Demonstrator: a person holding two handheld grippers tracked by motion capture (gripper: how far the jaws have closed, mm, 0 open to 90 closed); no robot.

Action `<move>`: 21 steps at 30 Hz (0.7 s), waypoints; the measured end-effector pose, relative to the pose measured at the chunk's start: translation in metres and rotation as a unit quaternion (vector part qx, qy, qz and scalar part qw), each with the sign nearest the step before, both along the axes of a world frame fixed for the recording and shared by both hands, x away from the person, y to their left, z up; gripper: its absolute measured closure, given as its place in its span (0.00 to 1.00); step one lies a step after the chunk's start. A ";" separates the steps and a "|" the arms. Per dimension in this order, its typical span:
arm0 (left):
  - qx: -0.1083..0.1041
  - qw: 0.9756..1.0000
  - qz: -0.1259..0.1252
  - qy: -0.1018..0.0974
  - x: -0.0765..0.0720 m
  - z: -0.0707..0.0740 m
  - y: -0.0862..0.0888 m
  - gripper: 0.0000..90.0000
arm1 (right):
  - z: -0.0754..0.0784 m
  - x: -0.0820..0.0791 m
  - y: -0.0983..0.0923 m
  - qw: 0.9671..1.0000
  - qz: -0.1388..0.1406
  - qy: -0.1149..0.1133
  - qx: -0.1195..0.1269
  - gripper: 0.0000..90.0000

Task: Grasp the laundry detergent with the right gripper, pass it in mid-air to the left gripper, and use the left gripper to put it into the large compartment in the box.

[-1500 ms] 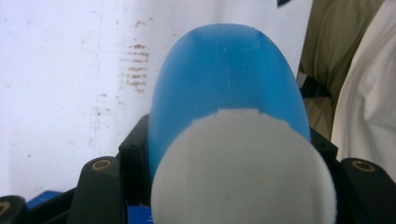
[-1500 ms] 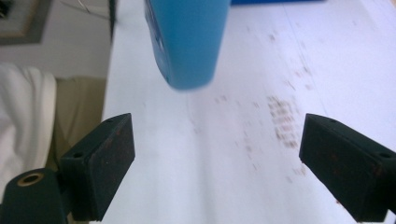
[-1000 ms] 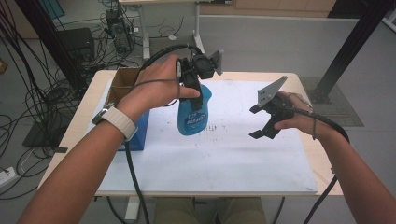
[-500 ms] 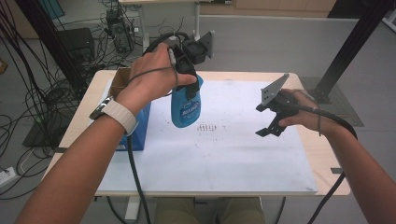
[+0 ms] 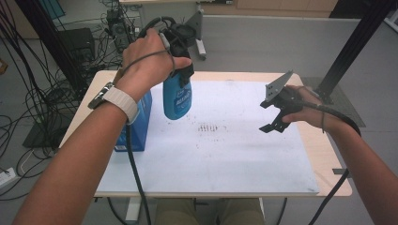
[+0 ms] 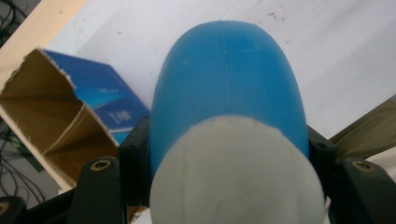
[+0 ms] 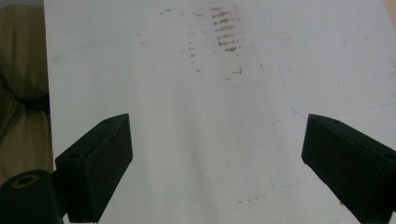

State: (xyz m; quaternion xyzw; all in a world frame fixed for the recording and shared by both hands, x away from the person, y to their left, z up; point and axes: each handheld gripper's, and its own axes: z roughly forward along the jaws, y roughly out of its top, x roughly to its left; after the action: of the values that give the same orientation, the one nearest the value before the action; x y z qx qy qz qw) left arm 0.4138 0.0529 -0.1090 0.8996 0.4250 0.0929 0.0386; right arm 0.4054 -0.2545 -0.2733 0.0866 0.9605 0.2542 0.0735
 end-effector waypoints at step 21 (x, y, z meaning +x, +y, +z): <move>-0.003 0.991 0.133 -0.013 0.016 0.027 0.045 0.42 | -0.001 0.019 0.016 1.000 0.014 0.001 -0.013 0.10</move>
State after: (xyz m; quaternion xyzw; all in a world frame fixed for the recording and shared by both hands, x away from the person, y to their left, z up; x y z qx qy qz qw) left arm 0.4294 0.0983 -0.0818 0.8337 0.5406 0.1076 0.0342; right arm 0.4244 -0.2387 -0.2747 0.0724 0.9650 0.2421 0.0696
